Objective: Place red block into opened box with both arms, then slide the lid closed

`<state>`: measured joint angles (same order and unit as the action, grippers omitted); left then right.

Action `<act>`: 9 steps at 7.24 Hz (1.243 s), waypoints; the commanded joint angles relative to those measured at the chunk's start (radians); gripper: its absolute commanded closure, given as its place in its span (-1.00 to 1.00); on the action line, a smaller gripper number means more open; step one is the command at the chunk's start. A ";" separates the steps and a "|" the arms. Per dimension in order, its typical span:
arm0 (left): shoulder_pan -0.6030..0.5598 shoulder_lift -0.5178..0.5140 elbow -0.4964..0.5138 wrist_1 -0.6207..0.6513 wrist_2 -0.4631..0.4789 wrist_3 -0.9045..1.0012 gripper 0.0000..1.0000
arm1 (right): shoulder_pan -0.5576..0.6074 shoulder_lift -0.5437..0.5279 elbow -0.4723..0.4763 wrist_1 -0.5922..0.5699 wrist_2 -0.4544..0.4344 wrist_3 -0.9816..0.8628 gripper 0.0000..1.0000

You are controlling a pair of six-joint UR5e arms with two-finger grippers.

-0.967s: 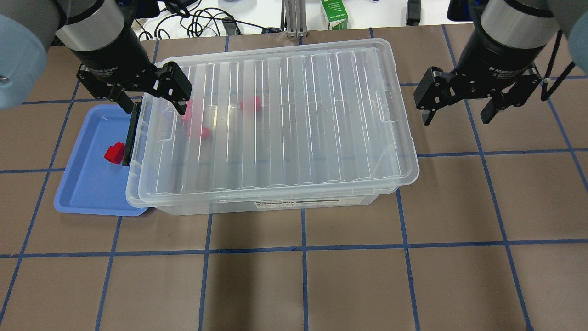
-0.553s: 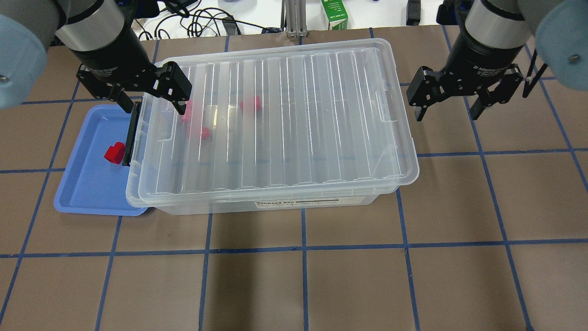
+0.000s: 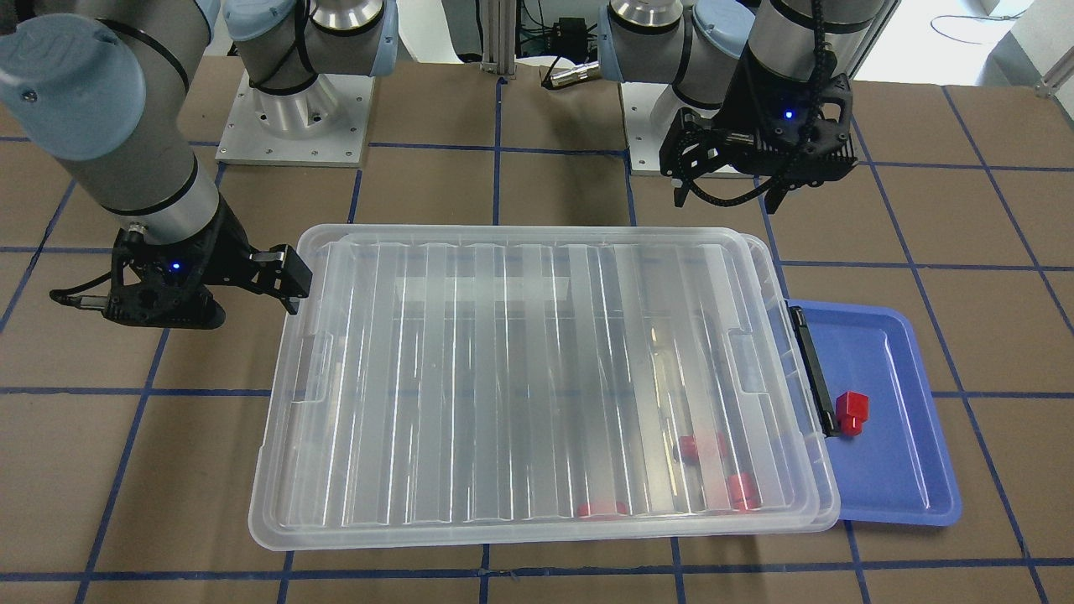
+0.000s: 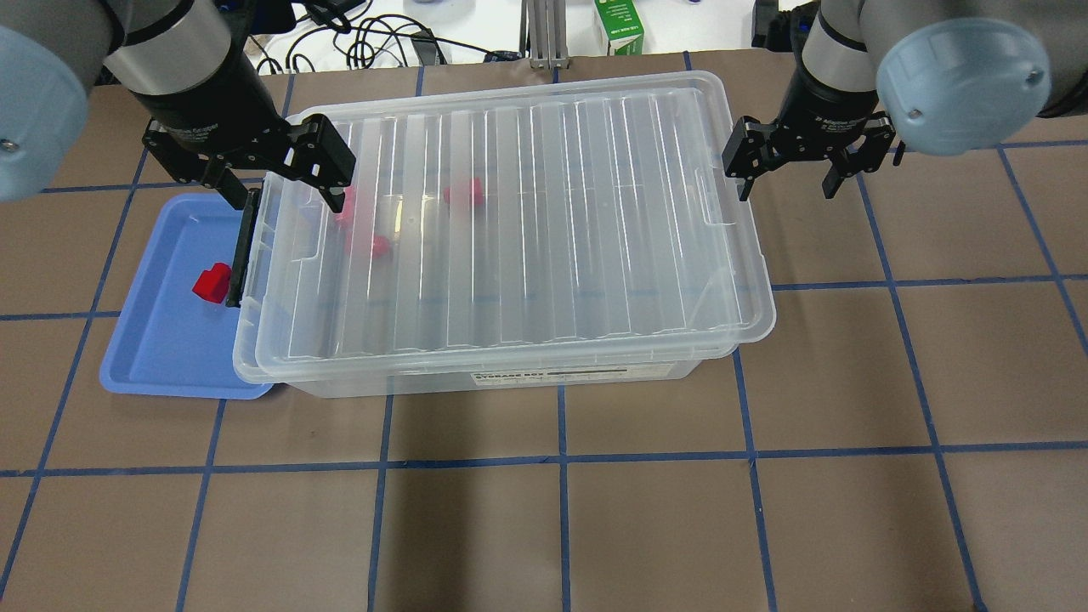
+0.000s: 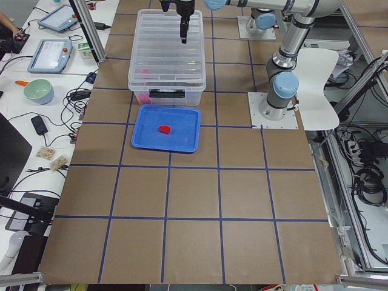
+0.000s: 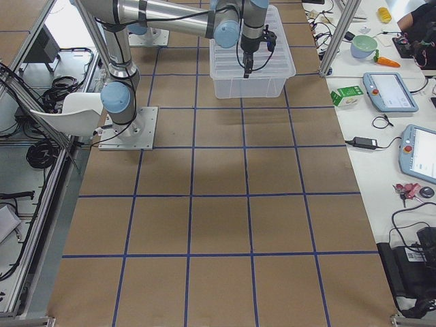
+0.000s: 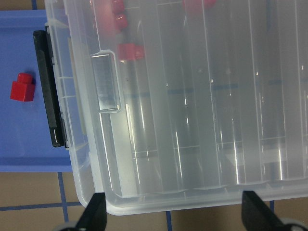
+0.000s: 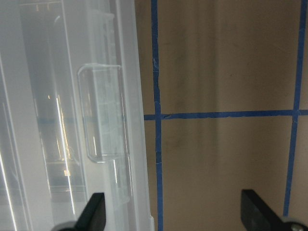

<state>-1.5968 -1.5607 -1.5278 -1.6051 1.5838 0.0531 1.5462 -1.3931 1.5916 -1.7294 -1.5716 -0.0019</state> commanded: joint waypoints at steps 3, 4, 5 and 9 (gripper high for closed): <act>0.000 -0.004 0.000 0.001 -0.001 -0.001 -1.00 | -0.001 0.071 0.005 -0.016 -0.001 -0.003 -1.00; 0.000 -0.004 0.000 0.001 -0.001 -0.001 -1.00 | -0.001 0.074 0.005 -0.013 -0.001 -0.004 -1.00; 0.000 -0.002 0.000 0.001 -0.001 -0.001 -1.00 | -0.003 0.081 0.005 -0.016 -0.001 -0.004 -1.00; 0.000 -0.001 0.000 0.001 0.001 -0.001 -1.00 | -0.009 0.089 0.005 -0.016 -0.049 -0.006 -1.00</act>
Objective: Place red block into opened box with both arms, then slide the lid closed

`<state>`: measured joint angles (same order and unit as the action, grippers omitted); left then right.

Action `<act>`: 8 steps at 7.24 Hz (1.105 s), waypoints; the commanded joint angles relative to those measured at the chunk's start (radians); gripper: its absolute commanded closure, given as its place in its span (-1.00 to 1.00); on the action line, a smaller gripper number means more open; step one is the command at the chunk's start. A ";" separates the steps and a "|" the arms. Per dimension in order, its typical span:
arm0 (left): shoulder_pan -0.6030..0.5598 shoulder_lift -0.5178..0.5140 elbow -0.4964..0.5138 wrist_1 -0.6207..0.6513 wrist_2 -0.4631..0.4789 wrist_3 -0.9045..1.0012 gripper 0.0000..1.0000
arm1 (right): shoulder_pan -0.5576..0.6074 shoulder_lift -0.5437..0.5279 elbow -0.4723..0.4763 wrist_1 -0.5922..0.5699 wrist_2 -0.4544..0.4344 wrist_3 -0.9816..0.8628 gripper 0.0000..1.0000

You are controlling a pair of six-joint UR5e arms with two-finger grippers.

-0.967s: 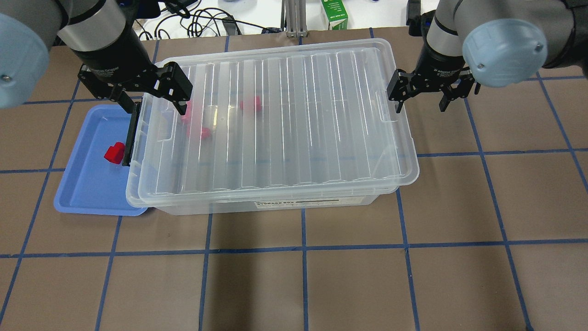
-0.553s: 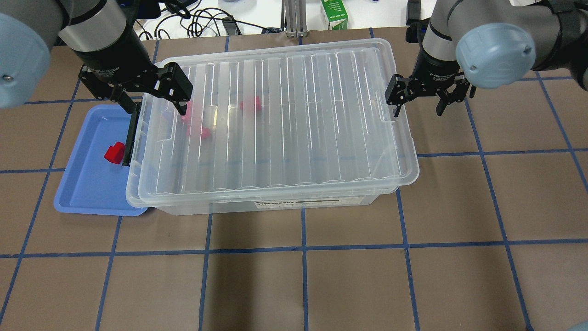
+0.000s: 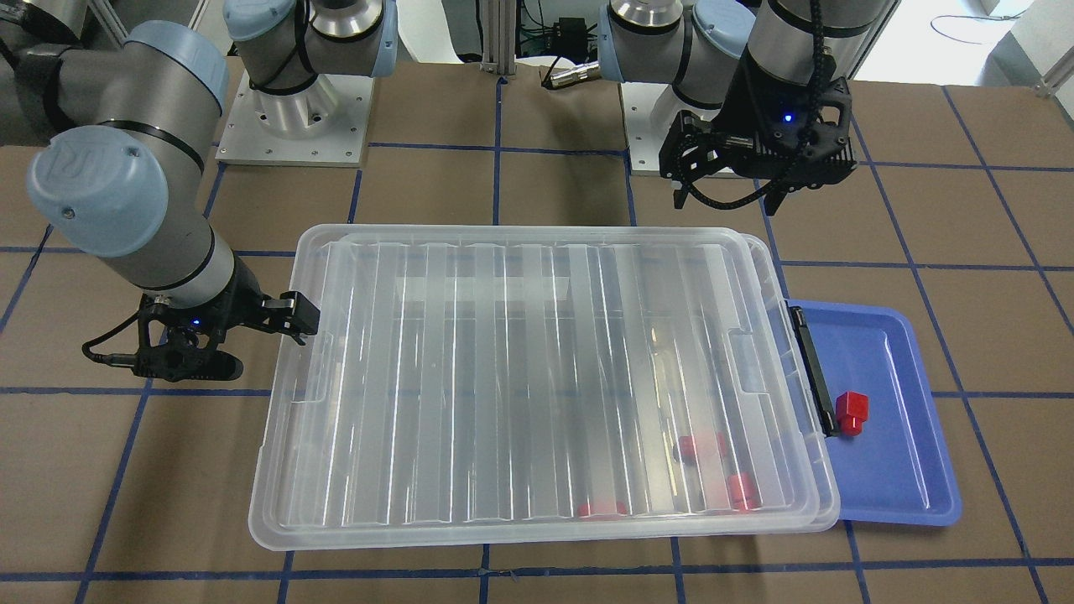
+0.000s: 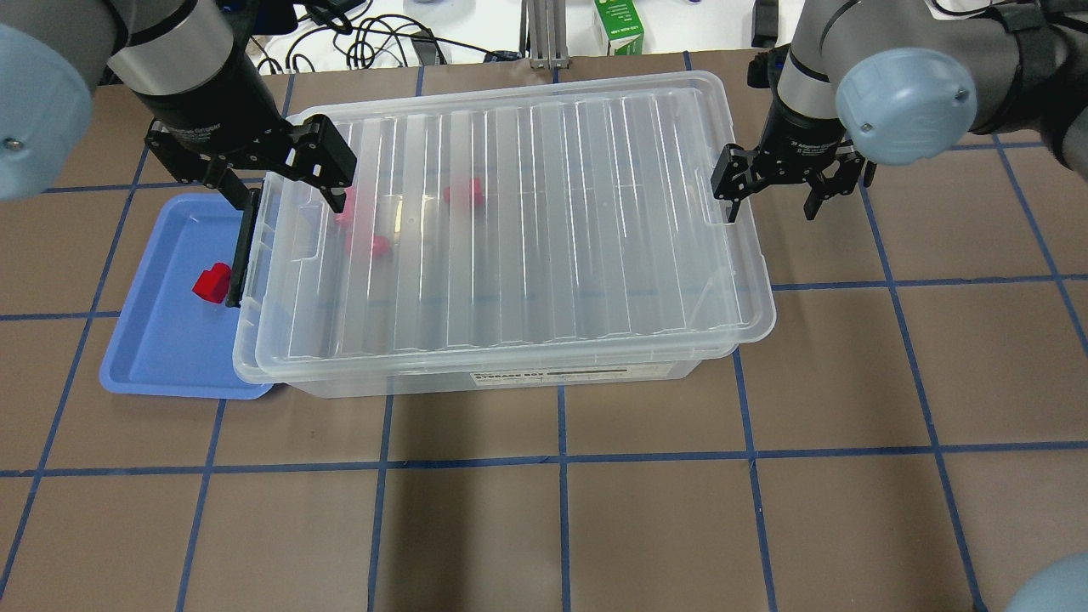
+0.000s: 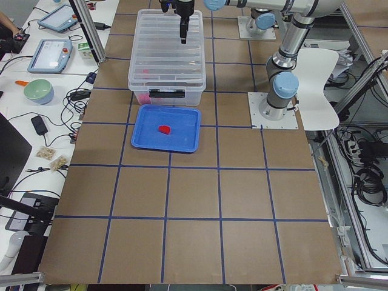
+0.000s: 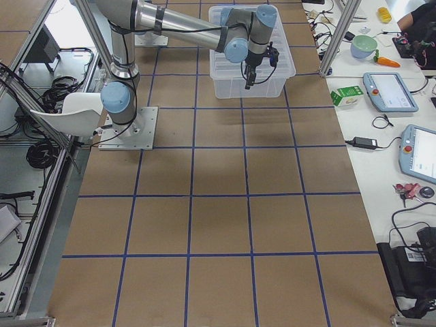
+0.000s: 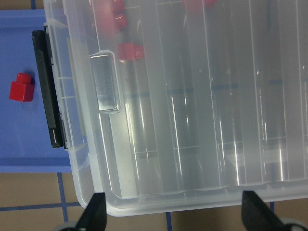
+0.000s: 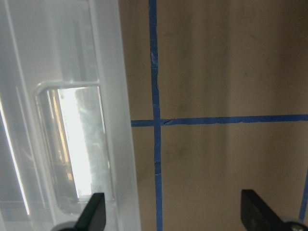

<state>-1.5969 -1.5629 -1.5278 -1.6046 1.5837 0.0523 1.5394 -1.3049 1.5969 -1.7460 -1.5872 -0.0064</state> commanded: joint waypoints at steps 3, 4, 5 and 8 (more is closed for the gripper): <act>0.000 0.000 0.000 0.000 -0.001 0.000 -1.00 | -0.051 0.001 0.000 0.014 -0.039 -0.021 -1.00; 0.000 0.000 0.000 0.000 -0.001 0.000 -1.00 | -0.079 0.001 0.000 0.022 -0.040 -0.024 -1.00; 0.000 0.000 0.000 0.000 -0.001 0.001 -1.00 | -0.102 0.001 0.000 0.023 -0.040 -0.024 -1.00; 0.000 0.000 0.000 0.002 -0.001 0.000 -1.00 | -0.142 0.000 0.000 0.025 -0.042 -0.033 -1.00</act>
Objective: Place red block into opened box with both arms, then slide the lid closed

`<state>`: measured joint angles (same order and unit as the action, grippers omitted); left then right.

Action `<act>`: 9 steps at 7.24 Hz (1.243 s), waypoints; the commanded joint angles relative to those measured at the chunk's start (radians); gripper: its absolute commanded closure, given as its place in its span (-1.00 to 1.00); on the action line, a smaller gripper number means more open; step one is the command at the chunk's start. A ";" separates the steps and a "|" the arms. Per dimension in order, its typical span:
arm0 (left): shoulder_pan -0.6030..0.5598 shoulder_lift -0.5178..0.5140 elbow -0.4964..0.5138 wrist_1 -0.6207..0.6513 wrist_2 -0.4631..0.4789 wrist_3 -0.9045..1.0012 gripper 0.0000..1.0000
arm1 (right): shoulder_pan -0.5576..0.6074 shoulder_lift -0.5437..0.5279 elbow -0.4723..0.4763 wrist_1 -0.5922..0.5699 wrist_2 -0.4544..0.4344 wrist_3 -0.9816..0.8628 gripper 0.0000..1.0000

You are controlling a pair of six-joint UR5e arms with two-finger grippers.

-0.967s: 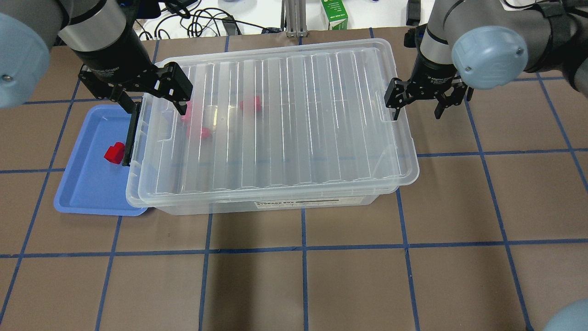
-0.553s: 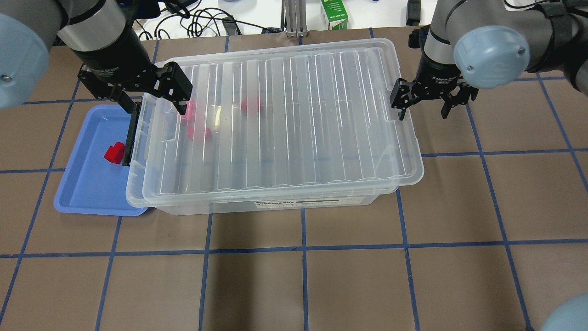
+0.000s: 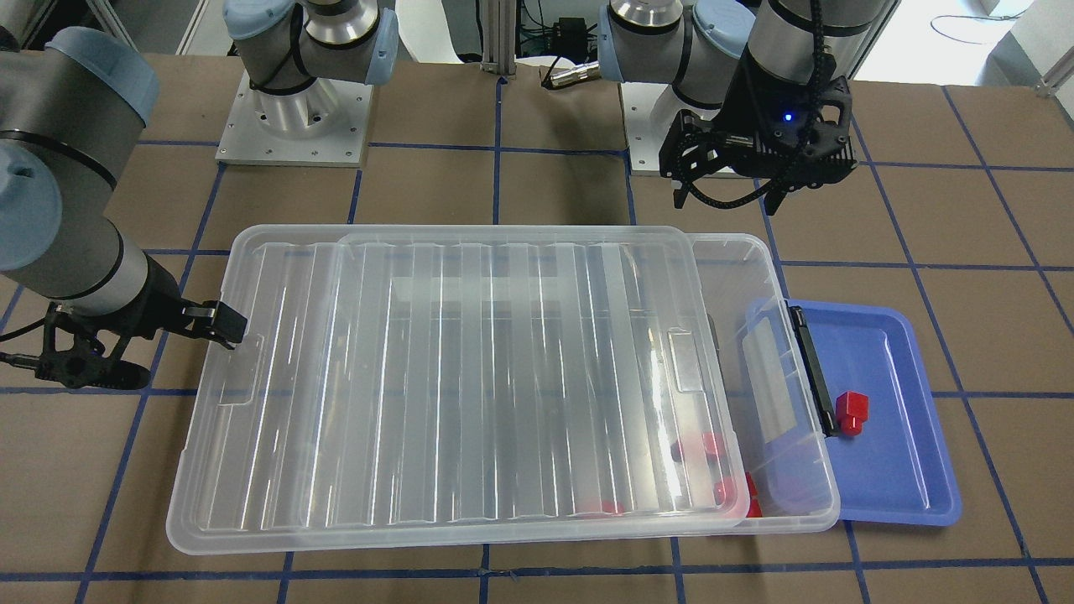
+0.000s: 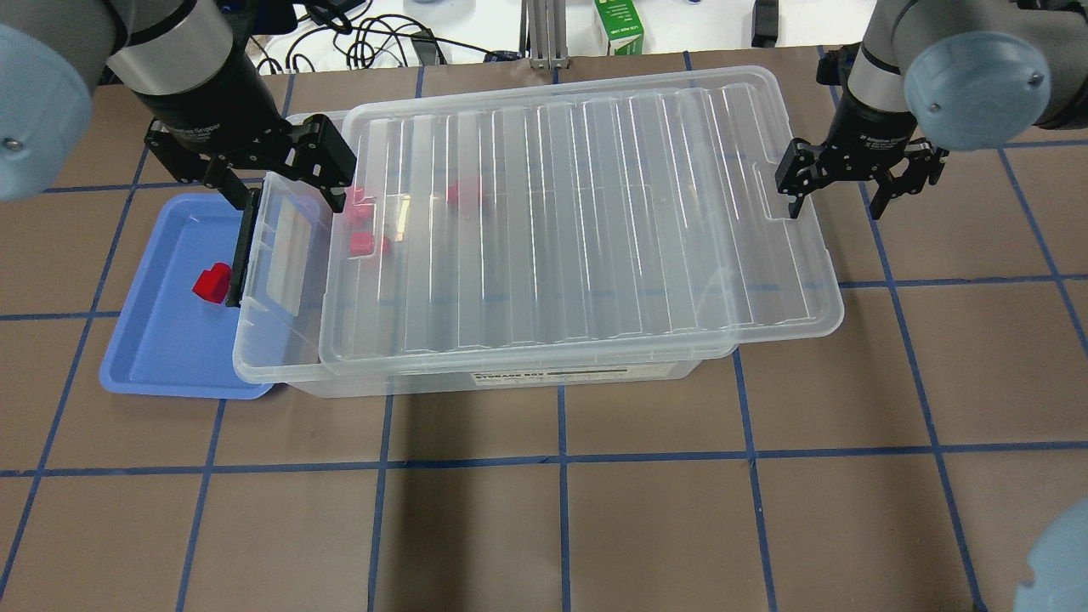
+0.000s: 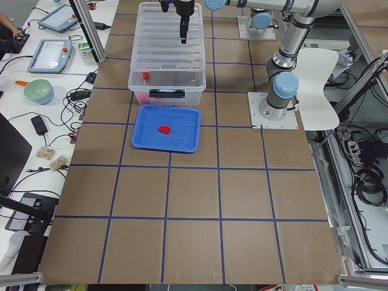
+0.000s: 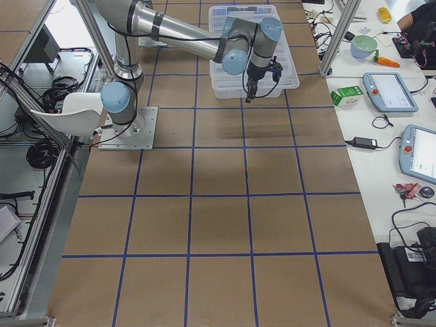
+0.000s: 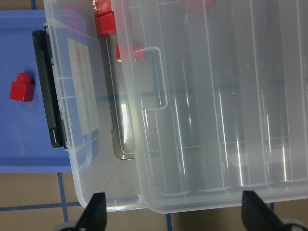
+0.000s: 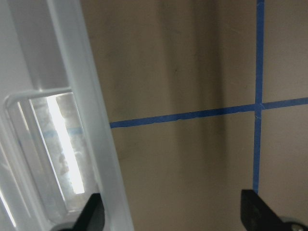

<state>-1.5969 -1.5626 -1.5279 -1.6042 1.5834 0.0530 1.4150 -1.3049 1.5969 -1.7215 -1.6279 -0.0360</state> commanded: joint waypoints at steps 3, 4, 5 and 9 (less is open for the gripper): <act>0.000 -0.001 0.000 0.001 0.000 -0.001 -1.00 | -0.051 0.001 0.000 -0.007 -0.010 -0.069 -1.00; 0.000 -0.002 0.000 0.001 0.000 -0.001 -1.00 | -0.068 -0.001 0.000 -0.007 -0.029 -0.079 -1.00; 0.000 -0.002 0.000 0.001 0.000 -0.001 -1.00 | -0.082 0.001 0.000 -0.007 -0.030 -0.103 -1.00; 0.000 -0.001 0.000 0.001 0.000 0.001 -1.00 | -0.103 0.001 -0.002 -0.012 -0.067 -0.150 -1.00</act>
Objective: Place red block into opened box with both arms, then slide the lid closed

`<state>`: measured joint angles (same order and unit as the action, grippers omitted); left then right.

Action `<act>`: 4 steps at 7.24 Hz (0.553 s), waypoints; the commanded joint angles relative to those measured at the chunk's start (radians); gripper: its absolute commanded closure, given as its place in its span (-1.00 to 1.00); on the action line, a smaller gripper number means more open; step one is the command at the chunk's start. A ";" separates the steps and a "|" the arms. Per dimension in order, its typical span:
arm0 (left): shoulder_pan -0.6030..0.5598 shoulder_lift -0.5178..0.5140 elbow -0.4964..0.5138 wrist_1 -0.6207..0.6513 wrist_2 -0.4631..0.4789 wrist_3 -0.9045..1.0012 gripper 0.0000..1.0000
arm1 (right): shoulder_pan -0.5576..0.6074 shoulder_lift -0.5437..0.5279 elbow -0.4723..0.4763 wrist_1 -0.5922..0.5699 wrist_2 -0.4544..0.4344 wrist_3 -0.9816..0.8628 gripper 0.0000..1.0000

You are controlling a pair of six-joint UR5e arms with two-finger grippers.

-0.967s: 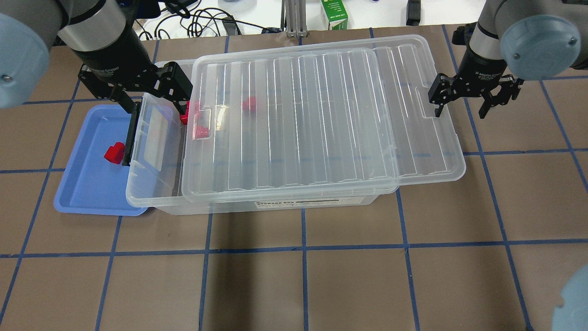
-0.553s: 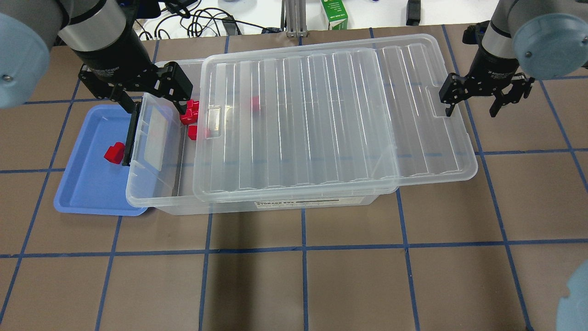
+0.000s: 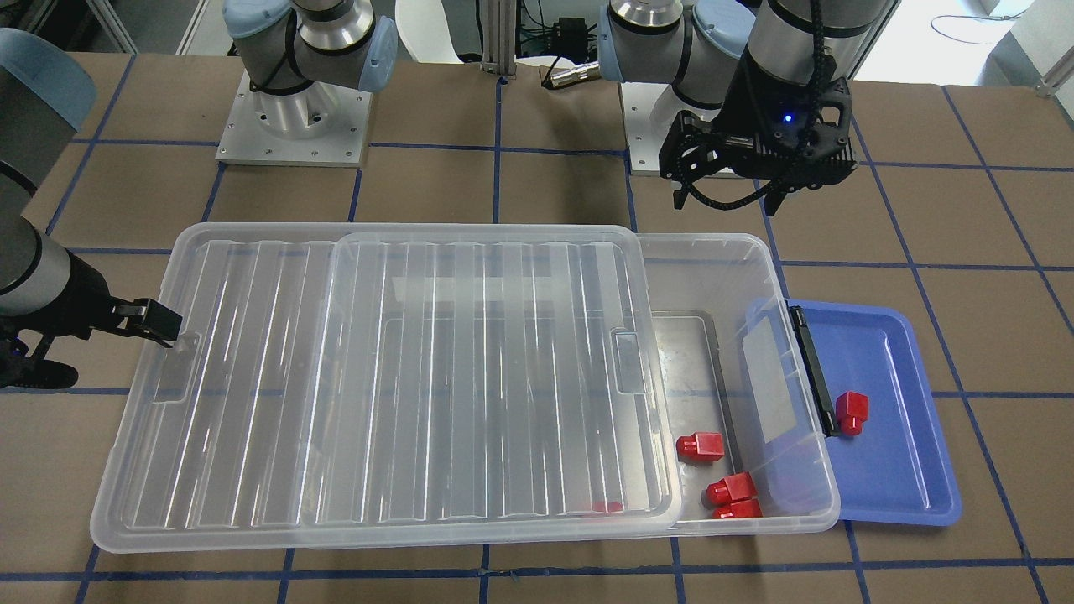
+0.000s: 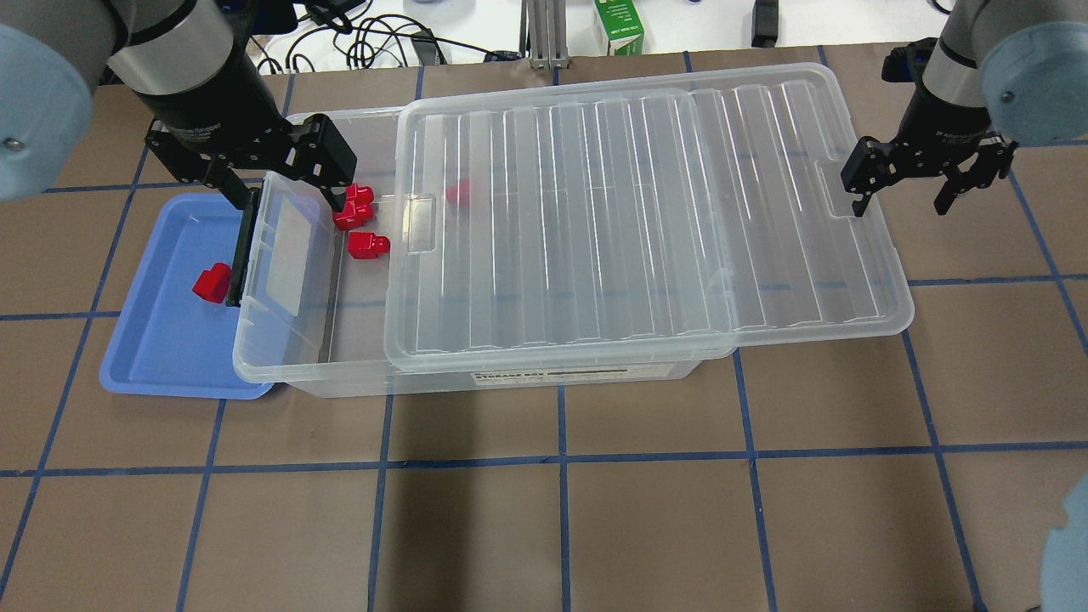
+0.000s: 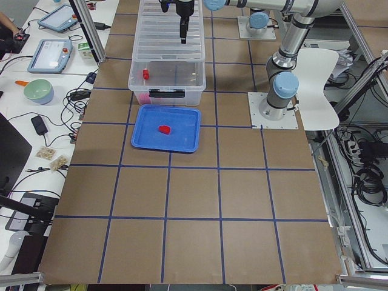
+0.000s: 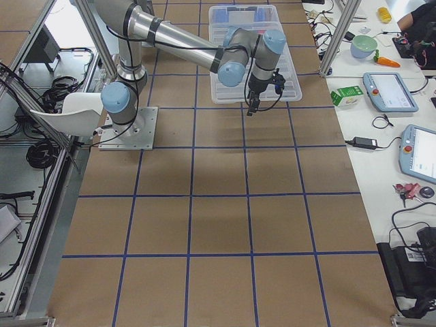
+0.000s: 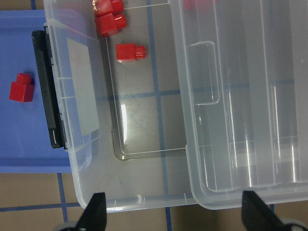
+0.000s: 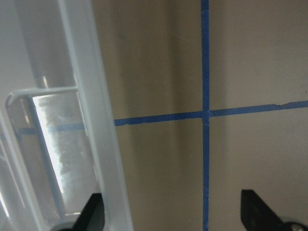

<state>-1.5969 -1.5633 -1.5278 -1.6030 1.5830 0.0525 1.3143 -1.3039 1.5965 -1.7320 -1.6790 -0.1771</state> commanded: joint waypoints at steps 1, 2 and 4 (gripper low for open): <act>0.000 0.000 0.000 0.000 0.000 0.000 -1.00 | -0.007 0.000 -0.001 -0.003 -0.018 -0.021 -1.00; 0.005 0.002 -0.005 0.000 0.015 0.003 -1.00 | -0.019 0.000 0.000 -0.003 -0.016 -0.024 -1.00; 0.108 0.000 -0.006 -0.003 0.008 0.118 -1.00 | -0.033 0.000 0.000 -0.001 -0.016 -0.042 -1.00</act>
<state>-1.5590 -1.5609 -1.5322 -1.6037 1.5941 0.0958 1.2882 -1.3039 1.5967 -1.7338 -1.6950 -0.2083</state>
